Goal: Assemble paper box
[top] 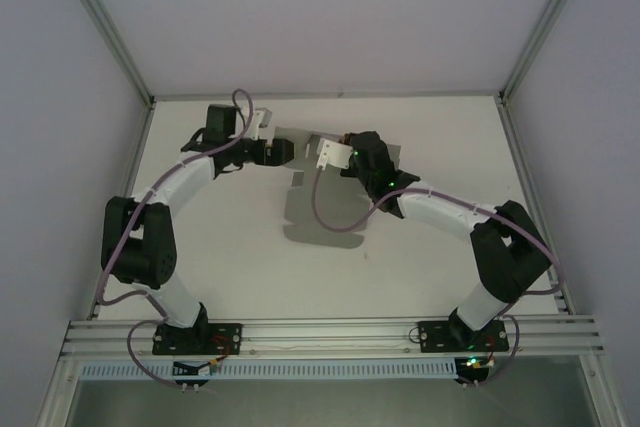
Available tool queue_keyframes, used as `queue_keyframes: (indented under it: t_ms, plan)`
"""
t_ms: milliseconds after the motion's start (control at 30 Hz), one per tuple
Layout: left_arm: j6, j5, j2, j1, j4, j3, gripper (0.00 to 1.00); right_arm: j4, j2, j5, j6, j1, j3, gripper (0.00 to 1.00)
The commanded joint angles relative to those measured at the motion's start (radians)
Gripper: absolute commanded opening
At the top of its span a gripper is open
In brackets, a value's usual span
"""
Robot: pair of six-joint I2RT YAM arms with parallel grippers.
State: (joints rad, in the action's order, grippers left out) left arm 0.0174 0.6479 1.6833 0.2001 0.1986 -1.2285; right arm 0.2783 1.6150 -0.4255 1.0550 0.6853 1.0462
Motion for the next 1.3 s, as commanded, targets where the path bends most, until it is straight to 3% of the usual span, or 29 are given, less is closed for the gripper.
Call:
queue_keyframes:
  t_ms: [0,200,400,500,600,633,833,967,1267]
  plan:
    - [-0.057,0.204,0.005,-0.001,-0.05,-0.034,0.86,-0.035,-0.043,0.04,-0.032,0.005,0.014,0.0]
    - [-0.118,0.283,0.024,-0.003,-0.022,-0.043,0.58,-0.058,-0.084,0.096,-0.047,0.005,0.006,0.0]
    - [-0.168,0.275,0.006,-0.002,-0.005,-0.037,0.14,-0.142,-0.113,0.136,-0.067,0.005,0.013,0.0]
    - [-0.209,0.264,-0.01,-0.003,0.015,-0.039,0.0,-0.293,-0.128,0.159,-0.104,0.004,0.051,0.08]
    - [-0.256,0.262,-0.02,-0.002,0.033,-0.037,0.0,-0.466,-0.123,0.167,-0.149,0.0,0.111,0.19]
    - [-0.276,0.273,-0.022,-0.003,0.043,-0.037,0.0,-0.48,-0.119,0.157,-0.158,-0.001,0.116,0.26]
    - [-0.352,0.326,-0.018,-0.002,0.116,-0.055,0.0,-0.509,-0.105,0.087,-0.177,-0.029,0.139,0.4]
    - [-0.364,0.332,-0.038,-0.002,0.116,-0.041,0.0,-0.53,-0.094,0.106,-0.173,-0.061,0.158,0.39]
    - [-0.397,0.318,-0.053,0.01,0.127,-0.036,0.0,-0.575,-0.067,0.191,-0.159,-0.065,0.216,0.16]
